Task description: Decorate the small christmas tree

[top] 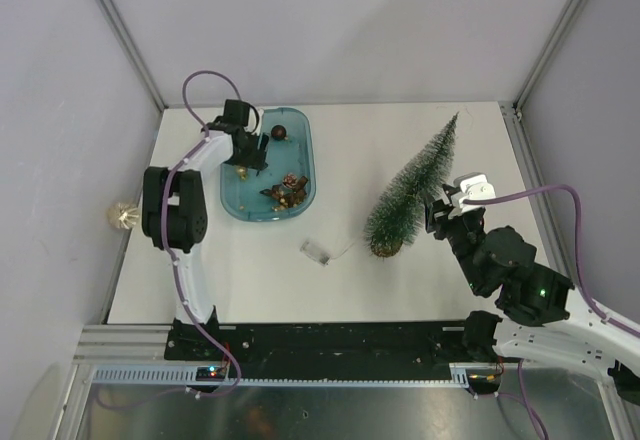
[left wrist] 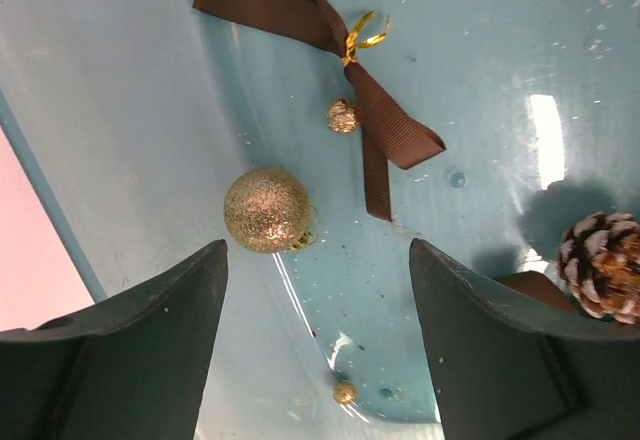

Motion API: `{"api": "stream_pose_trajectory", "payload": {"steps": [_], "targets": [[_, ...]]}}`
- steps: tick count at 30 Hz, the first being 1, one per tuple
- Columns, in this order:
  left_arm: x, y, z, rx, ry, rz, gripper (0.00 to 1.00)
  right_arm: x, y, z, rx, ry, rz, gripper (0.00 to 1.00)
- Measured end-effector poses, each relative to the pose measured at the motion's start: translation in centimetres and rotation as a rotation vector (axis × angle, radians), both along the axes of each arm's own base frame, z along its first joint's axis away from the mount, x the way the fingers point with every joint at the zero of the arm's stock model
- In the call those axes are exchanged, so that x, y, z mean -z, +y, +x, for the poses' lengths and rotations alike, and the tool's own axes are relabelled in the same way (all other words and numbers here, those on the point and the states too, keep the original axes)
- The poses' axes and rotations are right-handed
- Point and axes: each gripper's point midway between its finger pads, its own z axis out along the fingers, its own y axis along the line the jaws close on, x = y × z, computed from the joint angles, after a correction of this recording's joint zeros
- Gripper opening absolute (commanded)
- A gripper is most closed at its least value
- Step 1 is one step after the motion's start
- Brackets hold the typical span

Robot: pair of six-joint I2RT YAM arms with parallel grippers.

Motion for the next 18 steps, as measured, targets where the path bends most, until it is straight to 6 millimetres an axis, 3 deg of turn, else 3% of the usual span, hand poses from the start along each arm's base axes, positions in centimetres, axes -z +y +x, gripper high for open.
{"api": "stream_pose_trajectory", "payload": {"steps": [12,18], "targets": [[4.3,0.6,0.0,0.02,0.069,0.045,0.72,0.4,0.0,0.1,0.001,0.018,0.012,0.43],[4.3,-0.4,0.2,0.061,0.064,-0.001,0.65,0.4,-0.1,0.1,0.002,0.021,0.017,0.42]]}}
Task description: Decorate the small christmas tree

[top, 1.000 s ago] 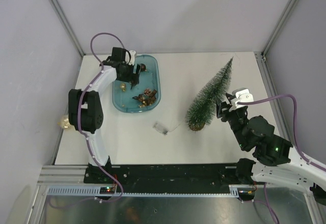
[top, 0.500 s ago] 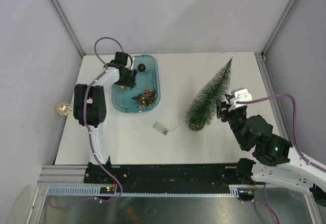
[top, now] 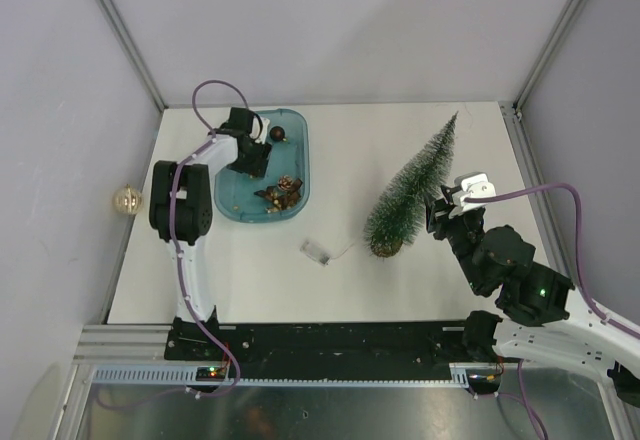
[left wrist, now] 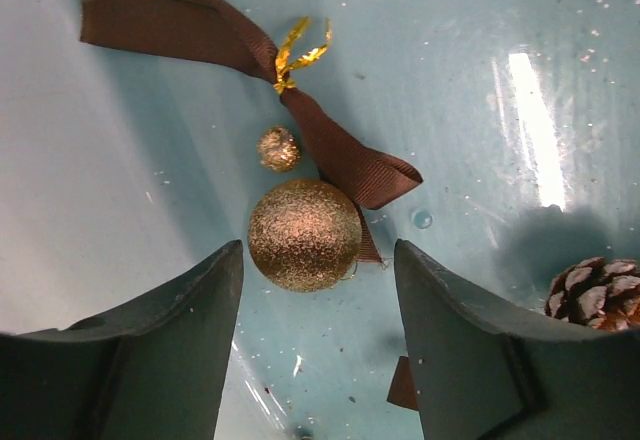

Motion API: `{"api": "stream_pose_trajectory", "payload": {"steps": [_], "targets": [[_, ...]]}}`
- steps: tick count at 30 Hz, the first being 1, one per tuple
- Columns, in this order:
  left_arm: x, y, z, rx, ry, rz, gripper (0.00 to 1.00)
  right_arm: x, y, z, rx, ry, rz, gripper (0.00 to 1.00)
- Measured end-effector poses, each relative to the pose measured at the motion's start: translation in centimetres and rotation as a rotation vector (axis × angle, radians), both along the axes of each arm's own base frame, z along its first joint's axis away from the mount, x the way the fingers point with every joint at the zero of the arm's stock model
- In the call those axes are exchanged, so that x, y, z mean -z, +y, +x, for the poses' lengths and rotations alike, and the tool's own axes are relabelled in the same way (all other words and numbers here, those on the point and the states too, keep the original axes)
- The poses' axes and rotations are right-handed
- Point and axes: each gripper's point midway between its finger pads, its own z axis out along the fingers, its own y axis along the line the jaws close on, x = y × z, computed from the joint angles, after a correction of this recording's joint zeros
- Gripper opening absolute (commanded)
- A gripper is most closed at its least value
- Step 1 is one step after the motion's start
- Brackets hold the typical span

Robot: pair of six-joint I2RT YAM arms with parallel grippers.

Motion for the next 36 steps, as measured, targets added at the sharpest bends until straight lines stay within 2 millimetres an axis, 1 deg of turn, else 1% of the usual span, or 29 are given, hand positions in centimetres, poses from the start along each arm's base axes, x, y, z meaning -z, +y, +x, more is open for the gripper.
{"api": "stream_pose_trajectory", "payload": {"steps": [2,6,8,10,12,16,18,20,22,26,27,28,30,31,33,34,35,36], "targets": [[0.1,-0.4,-0.1,0.012,0.003,-0.02,0.62,0.1,0.0,0.0,0.0,0.002,0.0,0.42],[0.2,-1.0,-0.4,0.031,0.009,-0.052,0.51,0.1,0.1,0.0,-0.003,0.005,0.0,0.41],[0.2,-1.2,-0.5,0.037,0.012,-0.062,0.44,0.1,0.2,-0.1,-0.008,0.006,0.003,0.41],[0.2,-1.4,-0.5,0.043,0.013,-0.072,0.33,0.1,0.2,-0.1,-0.011,0.006,0.004,0.41],[0.2,-1.6,-0.6,0.047,0.014,-0.079,0.27,0.1,0.3,-0.1,-0.014,0.007,0.006,0.41],[-0.3,-2.1,-1.1,0.063,0.016,-0.11,0.25,0.2,0.3,-0.1,-0.018,0.008,0.006,0.41],[-1.3,-2.5,-1.5,0.077,0.006,-0.133,0.26,0.2,0.3,-0.1,-0.017,0.008,0.005,0.41],[-3.3,-3.0,-1.9,0.094,-0.022,-0.163,0.26,0.2,0.3,-0.1,-0.014,0.008,0.005,0.41],[-6.0,-3.6,-2.0,0.114,-0.068,-0.195,0.27,0.2,0.2,0.0,-0.011,0.008,0.005,0.41],[-13.7,-5.5,-2.9,0.182,-0.211,-0.298,0.28,0.2,-0.1,0.2,0.004,0.009,0.003,0.41],[-15.7,-6.1,-3.4,0.205,-0.246,-0.332,0.29,0.3,-0.3,0.2,0.01,0.01,0.001,0.42],[-17.3,-6.7,-3.9,0.225,-0.273,-0.361,0.29,0.3,-0.4,0.3,0.015,0.01,0.002,0.42],[-21.0,-8.4,-5.6,0.288,-0.323,-0.455,0.3,0.2,-0.9,0.4,0.039,0.008,0.004,0.43],[-22.2,-9.2,-6.4,0.316,-0.334,-0.492,0.3,0.2,-1.1,0.5,0.05,0.007,0.007,0.43],[-24.6,-11.7,-8.5,0.395,-0.337,-0.594,0.3,0.0,-1.9,0.6,0.082,0.003,0.017,0.43],[-25.3,-12.7,-9.3,0.428,-0.329,-0.631,0.31,-0.1,-2.3,0.6,0.097,0.002,0.022,0.43],[-26.0,-14.3,-10.4,0.473,-0.308,-0.683,0.31,-0.1,-2.7,0.7,0.115,0.0,0.028,0.43],[-26.4,-15.3,-11.0,0.501,-0.295,-0.712,0.31,-0.2,-3.0,0.7,0.127,-0.001,0.031,0.43]]}}
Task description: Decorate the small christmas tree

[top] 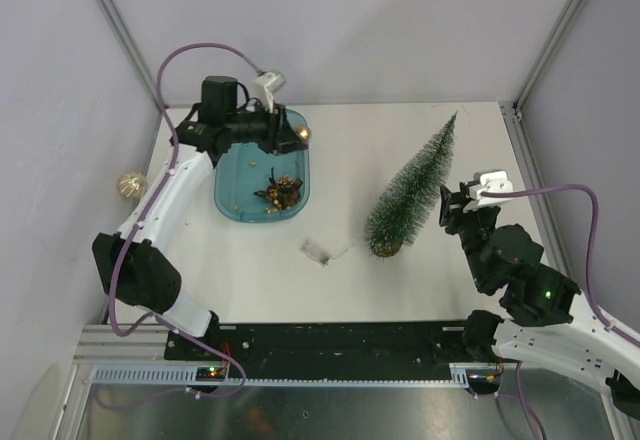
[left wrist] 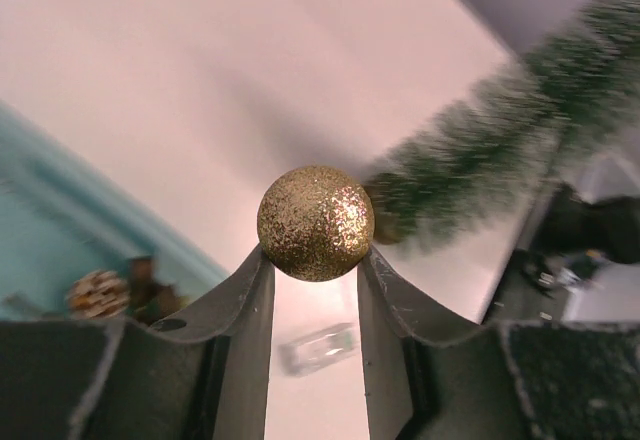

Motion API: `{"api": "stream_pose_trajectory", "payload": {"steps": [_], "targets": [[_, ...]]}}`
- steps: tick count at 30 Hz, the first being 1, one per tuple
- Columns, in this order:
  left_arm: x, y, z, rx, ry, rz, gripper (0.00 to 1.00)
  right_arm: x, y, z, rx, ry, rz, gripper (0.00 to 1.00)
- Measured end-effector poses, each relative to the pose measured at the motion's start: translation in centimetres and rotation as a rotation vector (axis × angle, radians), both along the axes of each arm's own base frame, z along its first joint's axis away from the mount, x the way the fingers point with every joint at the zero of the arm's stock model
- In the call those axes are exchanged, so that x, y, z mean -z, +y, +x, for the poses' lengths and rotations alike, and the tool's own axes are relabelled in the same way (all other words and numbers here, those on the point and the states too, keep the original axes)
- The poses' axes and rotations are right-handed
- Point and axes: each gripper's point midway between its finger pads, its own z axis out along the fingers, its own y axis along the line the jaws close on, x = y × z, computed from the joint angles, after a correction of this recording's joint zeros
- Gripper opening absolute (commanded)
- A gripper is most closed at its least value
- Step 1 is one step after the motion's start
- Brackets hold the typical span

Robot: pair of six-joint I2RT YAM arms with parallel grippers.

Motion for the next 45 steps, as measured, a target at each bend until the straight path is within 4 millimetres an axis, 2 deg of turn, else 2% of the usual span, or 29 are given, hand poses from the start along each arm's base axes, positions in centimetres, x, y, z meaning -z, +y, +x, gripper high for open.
{"api": "stream_pose_trajectory", "payload": {"steps": [5,8,11,15,19,27,32,40,45], "targets": [[-1.8,-6.0,-4.5,0.235,0.076,-0.106,0.31,0.2,-1.1,0.2,0.058,0.004,0.017,0.44],[-2.8,-8.4,-6.7,0.345,0.087,-0.139,0.31,0.4,-1.7,0.4,0.086,0.007,0.022,0.44],[-3.3,-9.8,-7.9,0.409,0.09,-0.155,0.31,0.7,-2.3,0.6,0.116,0.013,0.022,0.44],[-3.8,-11.4,-8.6,0.465,0.104,-0.172,0.31,1.5,-3.4,1.0,0.172,0.03,0.021,0.43],[-3.3,-12.6,-9.2,0.497,0.125,-0.169,0.31,3.0,-4.6,1.5,0.235,0.057,0.011,0.41],[-0.7,-16.1,-11.5,0.587,0.194,-0.141,0.3,5.3,-6.3,2.2,0.313,0.108,0.009,0.4],[0.3,-17.6,-11.7,0.613,0.22,-0.128,0.3,6.3,-6.4,2.6,0.32,0.129,0.009,0.39],[-1.1,-18.4,-11.4,0.621,0.174,-0.136,0.29,7.2,-5.5,3.5,0.291,0.156,0.019,0.37],[-0.9,-18.7,-11.0,0.614,0.17,-0.13,0.29,7.4,-4.5,4.5,0.275,0.16,0.024,0.36]]}}
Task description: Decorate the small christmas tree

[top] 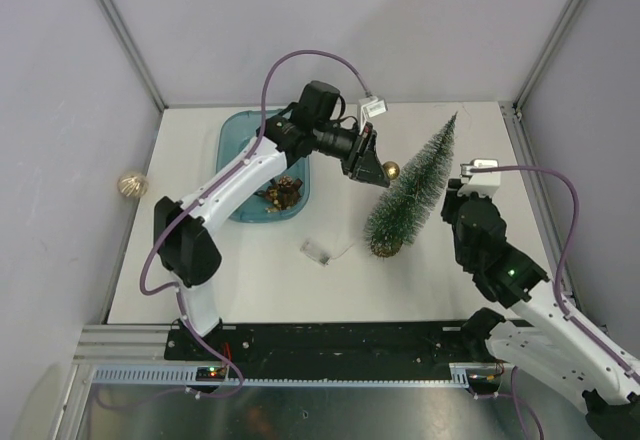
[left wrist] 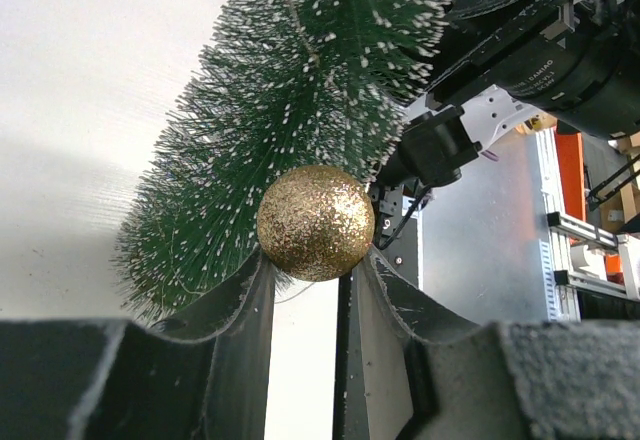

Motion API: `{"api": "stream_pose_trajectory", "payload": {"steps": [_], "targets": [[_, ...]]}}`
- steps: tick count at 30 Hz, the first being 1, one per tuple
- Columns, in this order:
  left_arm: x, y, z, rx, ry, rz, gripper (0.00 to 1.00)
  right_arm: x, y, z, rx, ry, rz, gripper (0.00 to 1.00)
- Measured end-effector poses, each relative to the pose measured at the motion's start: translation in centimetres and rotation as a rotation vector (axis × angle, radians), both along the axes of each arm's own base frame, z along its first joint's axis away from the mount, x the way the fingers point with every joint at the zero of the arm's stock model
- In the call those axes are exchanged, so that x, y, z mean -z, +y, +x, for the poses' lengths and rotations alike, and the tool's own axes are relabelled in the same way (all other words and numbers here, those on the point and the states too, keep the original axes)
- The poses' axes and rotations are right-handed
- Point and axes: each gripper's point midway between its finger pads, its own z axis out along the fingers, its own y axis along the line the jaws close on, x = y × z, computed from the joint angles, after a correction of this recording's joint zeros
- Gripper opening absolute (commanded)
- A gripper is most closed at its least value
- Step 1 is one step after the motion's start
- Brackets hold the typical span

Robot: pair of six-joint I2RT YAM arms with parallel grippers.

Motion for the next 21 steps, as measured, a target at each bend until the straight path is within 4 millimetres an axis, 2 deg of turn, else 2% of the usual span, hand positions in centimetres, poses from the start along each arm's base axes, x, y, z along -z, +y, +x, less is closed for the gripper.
{"api": "stream_pose_trajectory", "payload": {"steps": [9,16,21], "targets": [[2.4,-1.2,0.6,-0.004,0.018,0.044,0.29,0.3,1.1,1.1,-0.023,0.002,0.022,0.33],[2.4,-1.3,0.9,-0.012,0.007,0.045,0.29,0.1,1.5,1.2,-0.042,-0.007,0.038,0.3],[2.4,-1.3,1.0,-0.016,-0.005,0.046,0.35,0.2,2.0,1.4,-0.062,-0.009,0.046,0.28]]}}
